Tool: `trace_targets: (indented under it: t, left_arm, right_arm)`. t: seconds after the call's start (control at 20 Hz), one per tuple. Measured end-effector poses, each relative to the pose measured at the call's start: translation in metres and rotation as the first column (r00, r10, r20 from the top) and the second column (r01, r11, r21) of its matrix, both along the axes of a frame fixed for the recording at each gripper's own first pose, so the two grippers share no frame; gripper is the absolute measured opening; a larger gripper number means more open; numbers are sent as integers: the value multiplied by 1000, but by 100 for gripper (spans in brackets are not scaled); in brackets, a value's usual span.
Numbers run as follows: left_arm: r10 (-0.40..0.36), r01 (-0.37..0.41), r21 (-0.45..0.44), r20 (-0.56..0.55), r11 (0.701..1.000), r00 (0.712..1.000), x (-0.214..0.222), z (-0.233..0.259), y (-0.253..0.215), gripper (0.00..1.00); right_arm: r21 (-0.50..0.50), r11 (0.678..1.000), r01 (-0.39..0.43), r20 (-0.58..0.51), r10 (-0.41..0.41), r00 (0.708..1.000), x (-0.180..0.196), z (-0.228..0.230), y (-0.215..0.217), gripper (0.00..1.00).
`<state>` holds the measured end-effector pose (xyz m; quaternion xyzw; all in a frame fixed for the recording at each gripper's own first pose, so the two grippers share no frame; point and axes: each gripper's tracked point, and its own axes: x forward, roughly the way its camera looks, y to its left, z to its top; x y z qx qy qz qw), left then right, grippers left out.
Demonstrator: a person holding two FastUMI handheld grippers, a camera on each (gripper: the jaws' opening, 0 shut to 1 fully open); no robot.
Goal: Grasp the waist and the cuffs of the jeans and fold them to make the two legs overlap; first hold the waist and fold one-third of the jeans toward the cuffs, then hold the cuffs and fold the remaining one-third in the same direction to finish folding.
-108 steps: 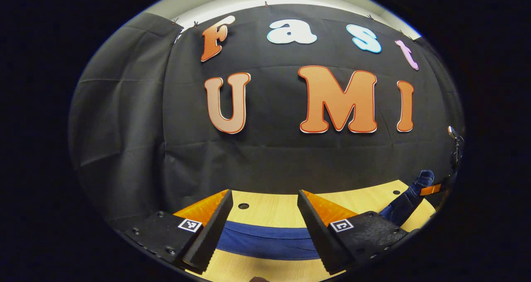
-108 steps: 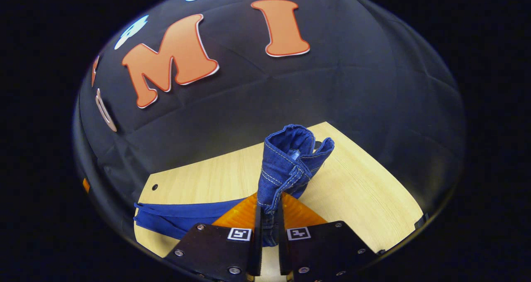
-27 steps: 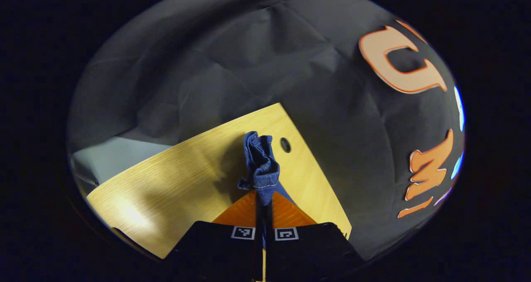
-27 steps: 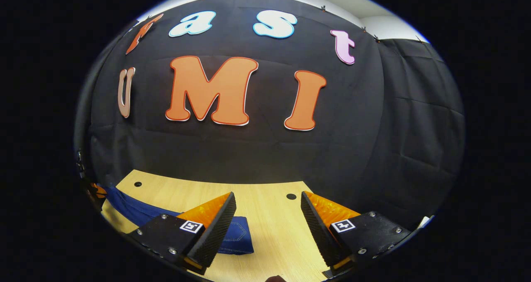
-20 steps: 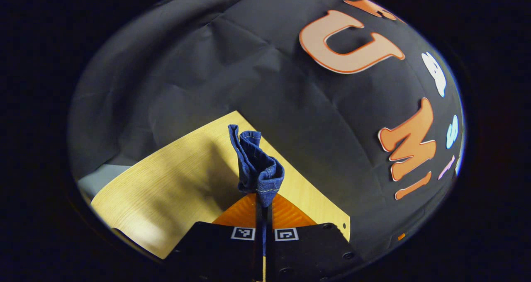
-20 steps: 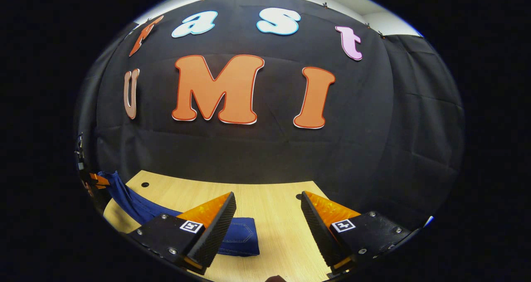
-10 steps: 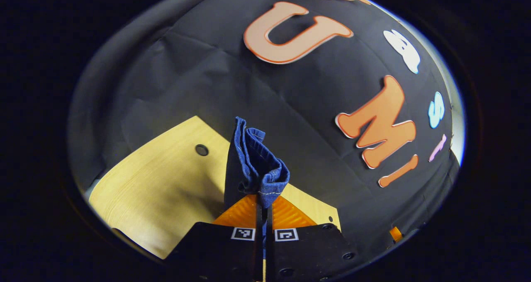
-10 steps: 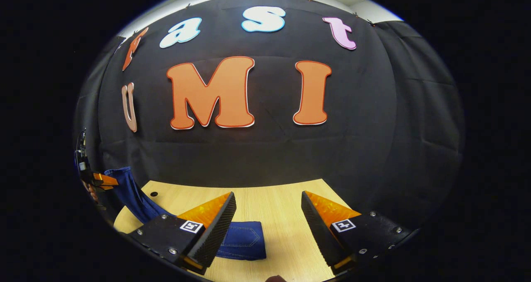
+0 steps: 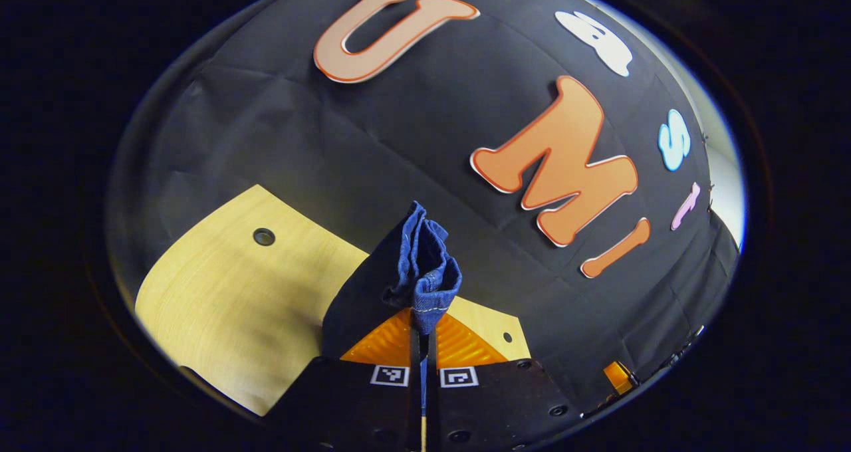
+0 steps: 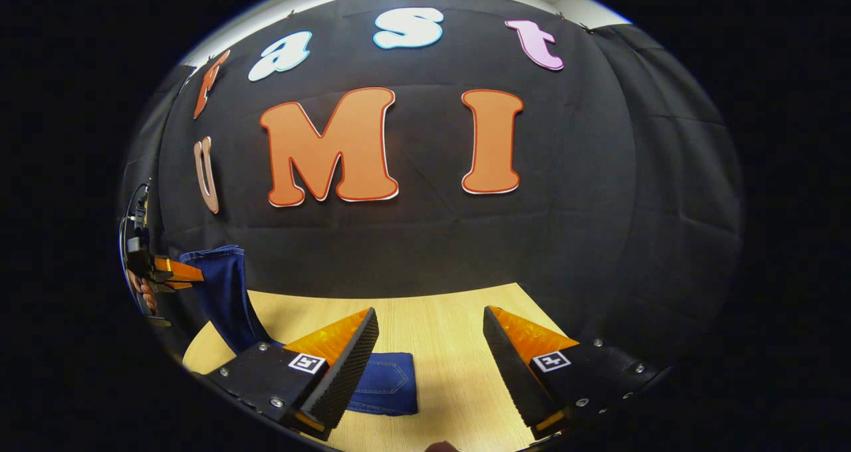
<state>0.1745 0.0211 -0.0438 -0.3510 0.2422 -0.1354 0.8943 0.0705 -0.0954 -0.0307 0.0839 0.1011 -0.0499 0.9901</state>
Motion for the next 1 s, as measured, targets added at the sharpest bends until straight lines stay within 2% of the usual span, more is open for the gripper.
trace_targets:
  t: [0.3,0.6,0.8,1.0]
  left_arm:
    - [-97,97,66,-2,993,995,4,9,-68,3]
    - [-204,206,124,-30,971,979,-2,-3,-134,3]
    - [-267,273,177,-56,946,962,-4,-15,-174,3]
    - [-345,359,253,-99,898,933,-15,-35,-217,3]
  right_arm:
    - [10,1000,-14,-7,14,1000,2,-8,-10,98]
    - [31,999,-14,-20,15,1000,6,-20,-22,98]
    - [45,999,-31,-28,32,999,8,-28,-25,98]
    - [34,998,-57,-44,59,997,11,-36,-21,97]
